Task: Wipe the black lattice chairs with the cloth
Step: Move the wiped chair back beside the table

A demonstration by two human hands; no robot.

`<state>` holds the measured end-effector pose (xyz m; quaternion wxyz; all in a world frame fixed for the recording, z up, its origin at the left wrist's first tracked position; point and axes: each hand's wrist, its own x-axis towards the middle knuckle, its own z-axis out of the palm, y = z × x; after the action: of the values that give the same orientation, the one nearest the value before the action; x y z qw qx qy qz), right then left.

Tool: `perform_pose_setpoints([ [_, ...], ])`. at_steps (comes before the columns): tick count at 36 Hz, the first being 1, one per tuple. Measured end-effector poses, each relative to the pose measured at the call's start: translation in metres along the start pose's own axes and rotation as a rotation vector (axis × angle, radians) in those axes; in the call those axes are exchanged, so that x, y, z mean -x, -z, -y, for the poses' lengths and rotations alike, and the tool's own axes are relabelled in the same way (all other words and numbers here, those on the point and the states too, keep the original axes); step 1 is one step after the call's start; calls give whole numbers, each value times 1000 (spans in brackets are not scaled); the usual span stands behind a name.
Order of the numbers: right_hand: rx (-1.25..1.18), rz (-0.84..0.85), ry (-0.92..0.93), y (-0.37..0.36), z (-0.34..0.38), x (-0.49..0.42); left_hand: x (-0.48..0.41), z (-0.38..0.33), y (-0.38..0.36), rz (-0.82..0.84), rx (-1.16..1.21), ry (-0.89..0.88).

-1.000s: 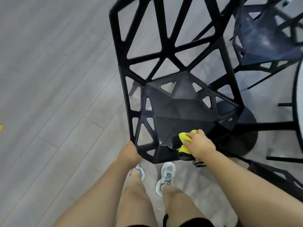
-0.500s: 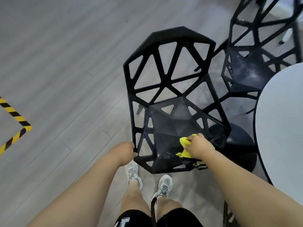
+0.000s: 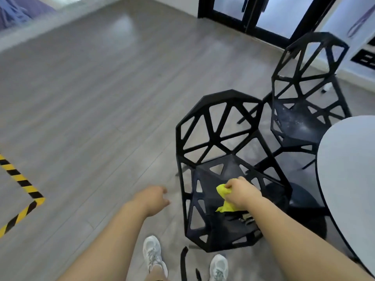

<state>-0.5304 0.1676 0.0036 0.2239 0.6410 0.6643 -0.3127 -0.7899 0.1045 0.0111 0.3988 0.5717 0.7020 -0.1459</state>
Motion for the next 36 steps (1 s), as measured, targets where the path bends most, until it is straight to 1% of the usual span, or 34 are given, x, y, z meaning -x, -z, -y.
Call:
perform_pose_setpoints([
  [5, 3, 6, -38, 4, 55, 1, -7, 46, 47, 20, -125, -53],
  [9, 57, 56, -18, 18, 97, 3, -9, 75, 86, -2, -215, -72],
  [15, 118, 116, 27, 52, 137, 5, -17, 91, 140, -56, -274, -120],
  [18, 80, 89, 21, 74, 143, 1, -30, 91, 162, -66, -274, -137],
  [21, 14, 30, 5, 96, 141, -8, -47, 82, 186, -65, -302, -164],
  [25, -96, -53, -65, 127, 126, -29, -73, 59, 224, -78, -358, -219],
  [31, -199, -177, -152, 182, 98, -67, -128, 11, 293, -148, -450, -298],
  [36, -251, -255, -245, 227, 81, -81, -160, -34, 344, -140, -512, -378],
])
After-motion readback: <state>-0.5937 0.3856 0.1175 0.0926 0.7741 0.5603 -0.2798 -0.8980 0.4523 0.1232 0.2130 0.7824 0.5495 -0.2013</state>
